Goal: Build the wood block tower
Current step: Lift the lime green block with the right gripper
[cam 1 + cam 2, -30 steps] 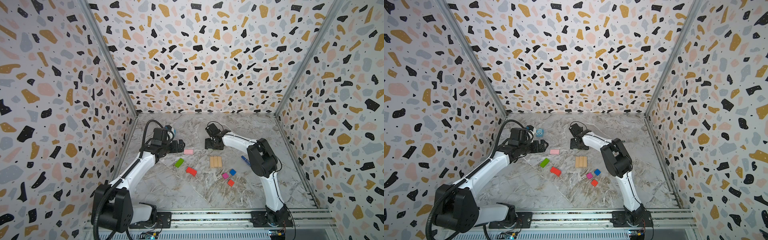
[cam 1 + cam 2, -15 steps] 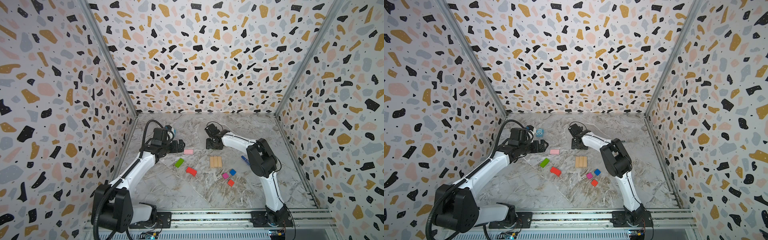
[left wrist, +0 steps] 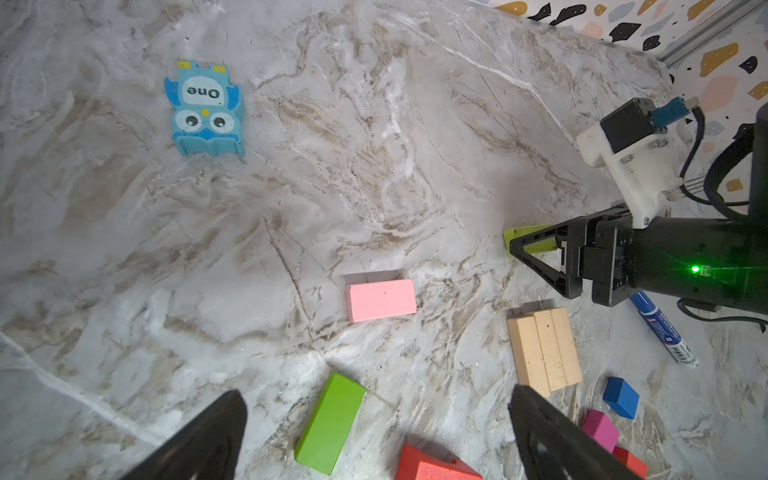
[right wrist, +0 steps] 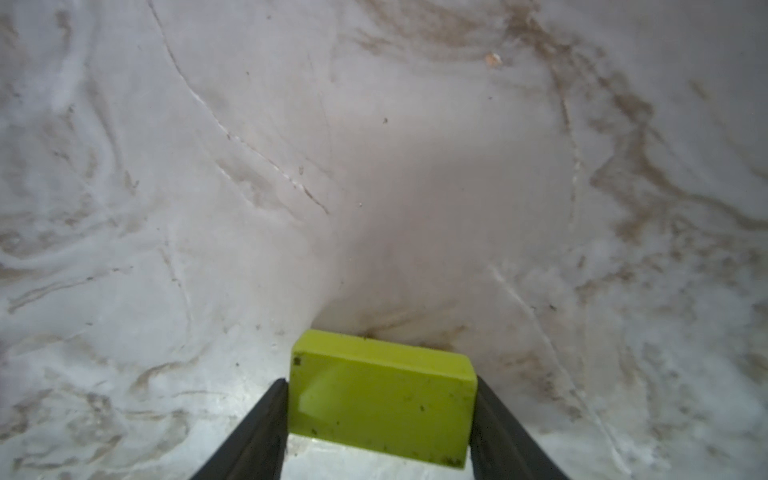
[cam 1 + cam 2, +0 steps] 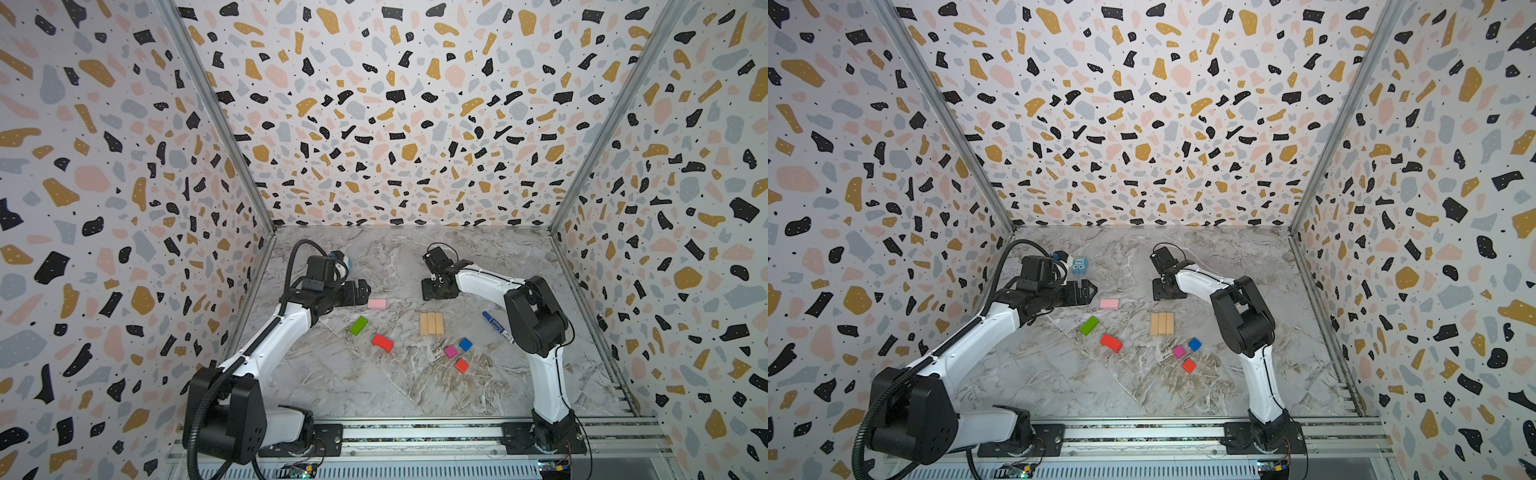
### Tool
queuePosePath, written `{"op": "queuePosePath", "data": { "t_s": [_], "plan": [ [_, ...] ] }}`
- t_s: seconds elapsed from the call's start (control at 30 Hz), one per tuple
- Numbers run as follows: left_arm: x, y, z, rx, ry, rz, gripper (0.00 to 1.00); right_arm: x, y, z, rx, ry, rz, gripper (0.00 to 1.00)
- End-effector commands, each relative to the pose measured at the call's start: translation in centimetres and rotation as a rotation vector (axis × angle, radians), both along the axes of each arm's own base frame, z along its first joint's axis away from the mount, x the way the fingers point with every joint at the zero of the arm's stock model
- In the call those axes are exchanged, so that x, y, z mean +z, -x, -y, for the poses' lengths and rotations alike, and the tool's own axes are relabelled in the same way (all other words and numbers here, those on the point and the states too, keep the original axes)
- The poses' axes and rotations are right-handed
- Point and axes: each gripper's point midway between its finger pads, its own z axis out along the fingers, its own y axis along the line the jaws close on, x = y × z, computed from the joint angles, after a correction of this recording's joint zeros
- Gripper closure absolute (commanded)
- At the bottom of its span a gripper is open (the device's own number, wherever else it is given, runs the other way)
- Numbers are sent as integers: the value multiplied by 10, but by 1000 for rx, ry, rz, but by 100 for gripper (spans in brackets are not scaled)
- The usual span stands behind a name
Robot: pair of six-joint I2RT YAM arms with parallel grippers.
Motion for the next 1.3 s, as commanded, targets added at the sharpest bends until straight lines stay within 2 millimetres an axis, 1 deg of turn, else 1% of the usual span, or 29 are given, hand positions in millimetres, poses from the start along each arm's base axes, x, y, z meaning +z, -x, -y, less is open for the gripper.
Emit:
{"op": "queuePosePath", "data": {
  "t_s": [0.0, 0.13, 0.33, 0.43, 0.8, 1.27],
  "plan": [
    [0, -2, 0, 0, 10, 10, 0, 4, 13, 17, 33, 70, -31, 32],
    [-1, -2, 0, 1, 8, 8, 0, 4, 11, 17, 28, 70, -36, 29],
    [-1, -2, 0, 1, 8, 7, 0, 10, 7, 15, 0, 57, -27, 20],
    [-1, -2, 0, 1, 9, 8, 0, 12, 5, 14, -29, 43, -25, 19],
    [0, -2, 0, 0, 10, 9, 0, 12, -4, 7, -90, 8, -26, 24],
    [-2, -1, 0, 0, 6, 4, 0, 8, -4, 12, -125, 23, -33, 27]
  ]
}}
